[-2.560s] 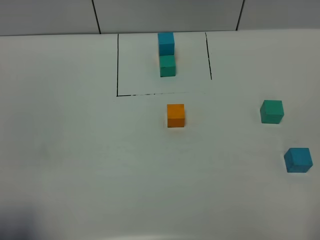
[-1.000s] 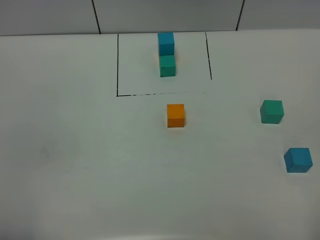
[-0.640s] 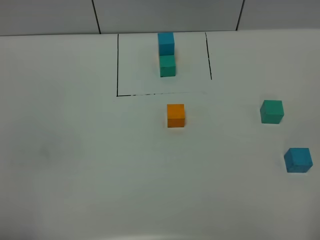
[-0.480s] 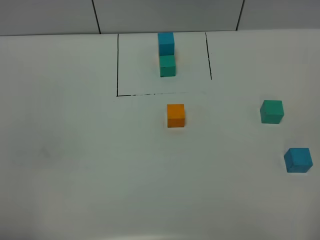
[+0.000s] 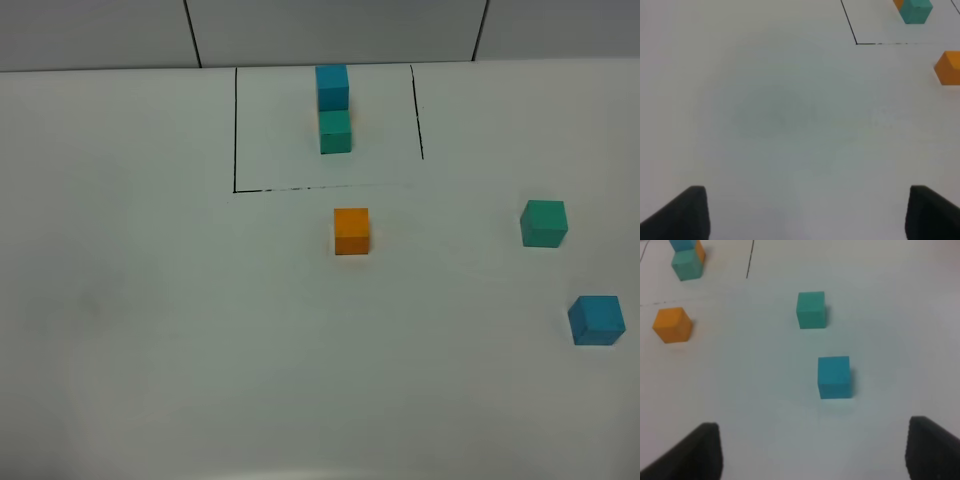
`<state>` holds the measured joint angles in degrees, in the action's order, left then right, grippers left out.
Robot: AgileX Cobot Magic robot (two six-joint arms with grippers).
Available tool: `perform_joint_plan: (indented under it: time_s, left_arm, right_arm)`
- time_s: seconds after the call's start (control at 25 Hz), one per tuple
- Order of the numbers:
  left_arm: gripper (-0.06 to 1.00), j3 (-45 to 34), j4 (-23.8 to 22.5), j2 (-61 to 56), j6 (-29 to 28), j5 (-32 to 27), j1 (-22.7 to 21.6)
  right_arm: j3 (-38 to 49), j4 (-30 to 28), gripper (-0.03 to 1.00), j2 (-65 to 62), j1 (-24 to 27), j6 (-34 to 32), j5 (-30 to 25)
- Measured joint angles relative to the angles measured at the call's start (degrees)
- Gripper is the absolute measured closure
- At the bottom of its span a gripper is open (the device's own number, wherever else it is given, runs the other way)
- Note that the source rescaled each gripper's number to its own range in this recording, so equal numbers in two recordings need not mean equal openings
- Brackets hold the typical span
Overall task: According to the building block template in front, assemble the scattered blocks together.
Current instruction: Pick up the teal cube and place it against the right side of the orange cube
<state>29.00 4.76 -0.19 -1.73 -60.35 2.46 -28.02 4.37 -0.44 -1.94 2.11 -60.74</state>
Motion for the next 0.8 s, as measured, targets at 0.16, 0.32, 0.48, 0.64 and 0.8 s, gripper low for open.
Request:
perform_joint_plan:
  time_s: [0.16,0.32,0.48,0.64,0.8]
  left_arm:
    - [-0.04,0.0,0.0,0.0,0.0,0.0,0.0]
    - [-0.04,0.0,0.0,0.0,0.0,0.0,0.0]
    - [-0.04,0.0,0.0,0.0,0.0,0.0,0.0]
    - [-0.04,0.0,0.0,0.0,0.0,0.0,0.0]
    - [-0.04,0.0,0.0,0.0,0.0,0.0,0.0]
  right_arm:
    - [0.0,0.2,0.3,0.0,0.0,-0.3,0.1]
    - [0.0,0.2,0.06,4.1,0.0,-0.4,0.2]
    - [-1.2,-0.6,-0.03,14.1,0.0,-0.3,2.0]
    - [-3.6,-2.0,-0.03,26.0,0.0,-0.2,5.7]
    - [-7.2,-2.4,-0.03,39.3,0.0,-0.2,7.5]
